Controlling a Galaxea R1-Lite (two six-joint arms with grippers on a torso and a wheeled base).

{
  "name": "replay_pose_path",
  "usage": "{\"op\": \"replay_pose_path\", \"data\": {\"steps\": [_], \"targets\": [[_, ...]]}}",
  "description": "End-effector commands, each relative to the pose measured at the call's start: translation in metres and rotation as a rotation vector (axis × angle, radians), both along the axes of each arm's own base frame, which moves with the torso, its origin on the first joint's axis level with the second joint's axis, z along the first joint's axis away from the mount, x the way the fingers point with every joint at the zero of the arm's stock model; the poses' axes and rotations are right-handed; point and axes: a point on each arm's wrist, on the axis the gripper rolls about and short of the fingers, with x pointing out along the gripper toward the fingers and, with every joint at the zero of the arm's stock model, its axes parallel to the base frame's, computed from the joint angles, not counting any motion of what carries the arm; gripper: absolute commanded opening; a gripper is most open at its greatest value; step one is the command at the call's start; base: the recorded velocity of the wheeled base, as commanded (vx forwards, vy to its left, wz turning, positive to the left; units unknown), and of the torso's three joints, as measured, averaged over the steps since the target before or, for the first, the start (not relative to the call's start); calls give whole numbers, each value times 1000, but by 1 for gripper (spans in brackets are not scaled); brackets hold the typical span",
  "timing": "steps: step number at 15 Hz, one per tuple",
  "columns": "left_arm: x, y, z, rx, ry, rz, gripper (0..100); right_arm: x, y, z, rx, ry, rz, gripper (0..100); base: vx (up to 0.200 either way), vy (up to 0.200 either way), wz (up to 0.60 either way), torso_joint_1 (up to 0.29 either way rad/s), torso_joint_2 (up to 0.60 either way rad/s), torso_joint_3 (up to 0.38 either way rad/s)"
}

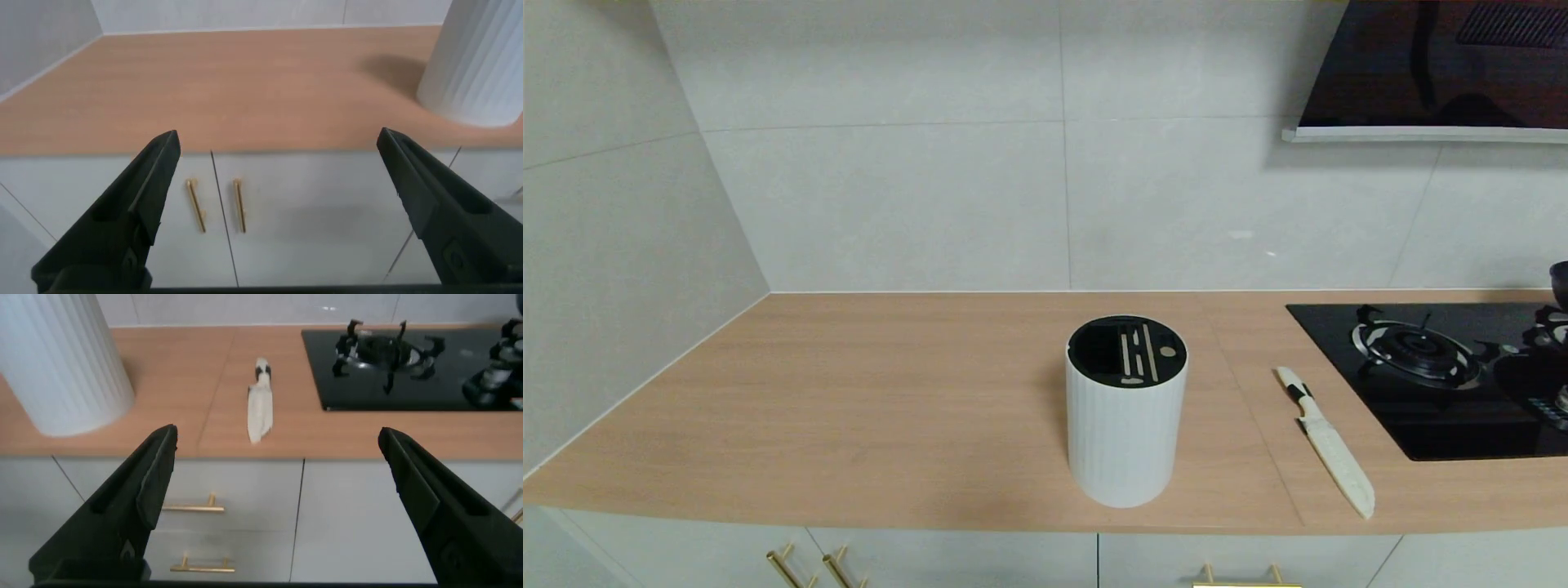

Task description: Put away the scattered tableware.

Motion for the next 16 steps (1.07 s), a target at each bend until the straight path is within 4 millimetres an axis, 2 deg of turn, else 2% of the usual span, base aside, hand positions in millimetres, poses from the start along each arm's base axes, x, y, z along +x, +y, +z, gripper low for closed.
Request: {"op": "replay_pose_path", "data": {"steps": [1, 6, 16], "targets": [[0, 0, 0, 0, 1, 0, 100, 0, 0, 0, -1, 1, 0, 100, 0, 0, 0, 261, -549, -286], [0, 0, 0, 0, 1, 2, 100, 0, 0, 0, -1, 1, 0, 100, 0, 0, 0, 191, -394, -199], [0, 0, 0, 0, 1, 0, 100, 0, 0, 0, -1, 1, 0, 100, 0, 0, 0, 4, -7, -3]]}}
